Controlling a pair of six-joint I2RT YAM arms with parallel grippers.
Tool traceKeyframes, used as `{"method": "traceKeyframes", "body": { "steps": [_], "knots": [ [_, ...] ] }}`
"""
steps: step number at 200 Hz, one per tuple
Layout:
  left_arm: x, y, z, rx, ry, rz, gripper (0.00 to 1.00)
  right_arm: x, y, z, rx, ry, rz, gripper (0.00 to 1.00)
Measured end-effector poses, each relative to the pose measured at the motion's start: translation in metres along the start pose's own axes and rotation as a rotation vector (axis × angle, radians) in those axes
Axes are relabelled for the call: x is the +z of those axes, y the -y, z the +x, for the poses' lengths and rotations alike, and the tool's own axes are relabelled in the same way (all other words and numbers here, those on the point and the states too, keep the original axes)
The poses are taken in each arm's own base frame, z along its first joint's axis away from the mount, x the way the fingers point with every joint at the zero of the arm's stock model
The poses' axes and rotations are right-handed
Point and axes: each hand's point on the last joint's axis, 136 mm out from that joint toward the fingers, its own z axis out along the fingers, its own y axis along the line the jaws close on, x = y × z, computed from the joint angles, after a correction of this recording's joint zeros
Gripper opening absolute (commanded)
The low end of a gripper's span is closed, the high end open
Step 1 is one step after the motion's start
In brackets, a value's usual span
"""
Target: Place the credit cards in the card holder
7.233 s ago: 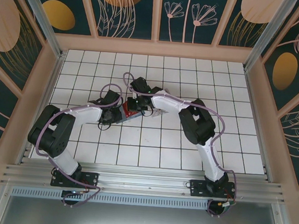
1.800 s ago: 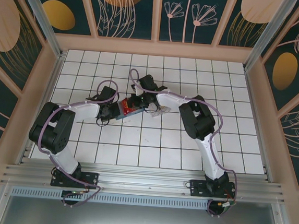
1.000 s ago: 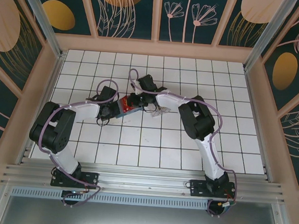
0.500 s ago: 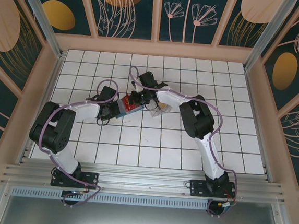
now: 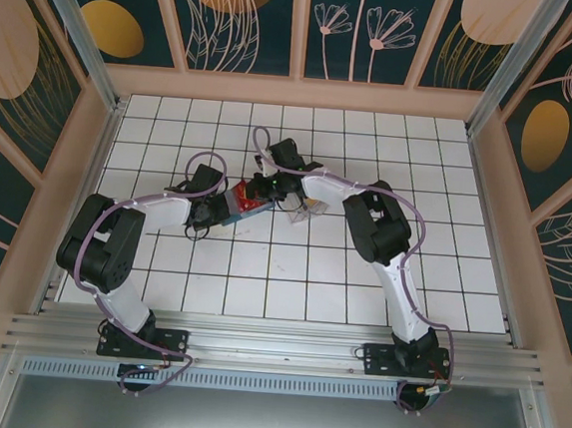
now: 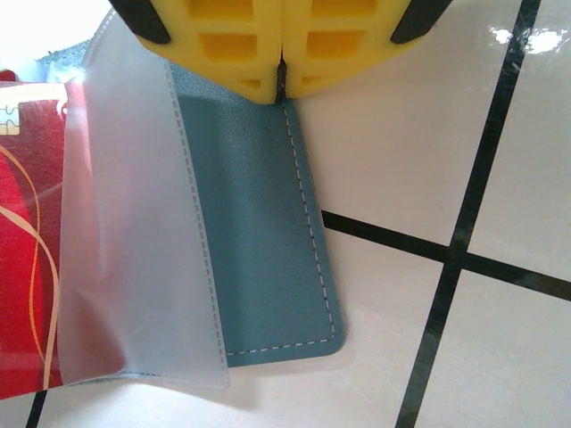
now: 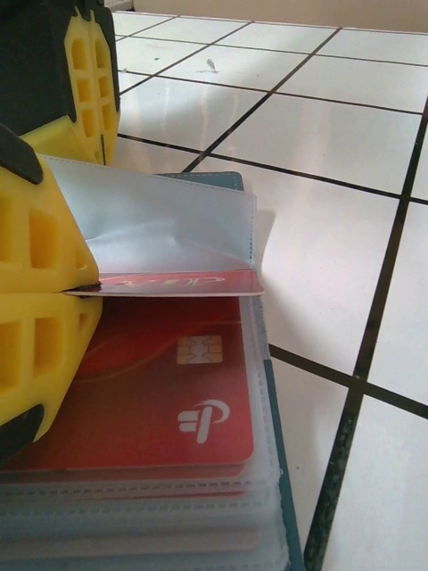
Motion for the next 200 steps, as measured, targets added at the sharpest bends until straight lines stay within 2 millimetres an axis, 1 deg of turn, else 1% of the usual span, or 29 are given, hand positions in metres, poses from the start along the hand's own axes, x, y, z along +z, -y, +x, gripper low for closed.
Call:
{"method": "traceKeyframes", "body": {
  "steps": [50, 91, 125, 143, 157, 171, 191, 200],
  "knots": [
    [0.0, 0.0, 0.0, 0.002, 0.0, 0.0, 0.03, 0.001, -0.002, 0.002, 0.027, -0.018, -0.043, 0.0],
    [-0.001, 0.0, 0.0, 0.002, 0.001, 0.001, 0.03, 0.004, -0.002, 0.002, -0.017, -0.027, 0.062, 0.0],
    [-0.004, 0.001, -0.002, 0.002, 0.009, 0.008, 0.04, 0.004, -0.001, 0.002, -0.055, -0.013, 0.132, 0.03],
    [-0.007, -0.004, -0.007, -0.003, 0.033, -0.015, 0.05, 0.006, -0.003, 0.002, -0.069, -0.004, 0.148, 0.04],
    [-0.012, -0.013, -0.009, -0.01, 0.042, -0.051, 0.06, 0.008, -0.006, 0.002, -0.082, 0.007, 0.165, 0.06],
    [-0.022, -0.022, -0.01, -0.016, 0.049, -0.086, 0.08, 0.008, -0.007, 0.001, -0.088, 0.013, 0.182, 0.06],
    [-0.04, -0.025, -0.016, -0.02, 0.083, -0.097, 0.14, 0.008, -0.007, 0.001, -0.093, 0.014, 0.199, 0.06],
    [-0.048, -0.024, -0.02, -0.023, 0.102, -0.095, 0.17, 0.008, -0.008, 0.001, -0.094, 0.015, 0.202, 0.08]
  ]
}}
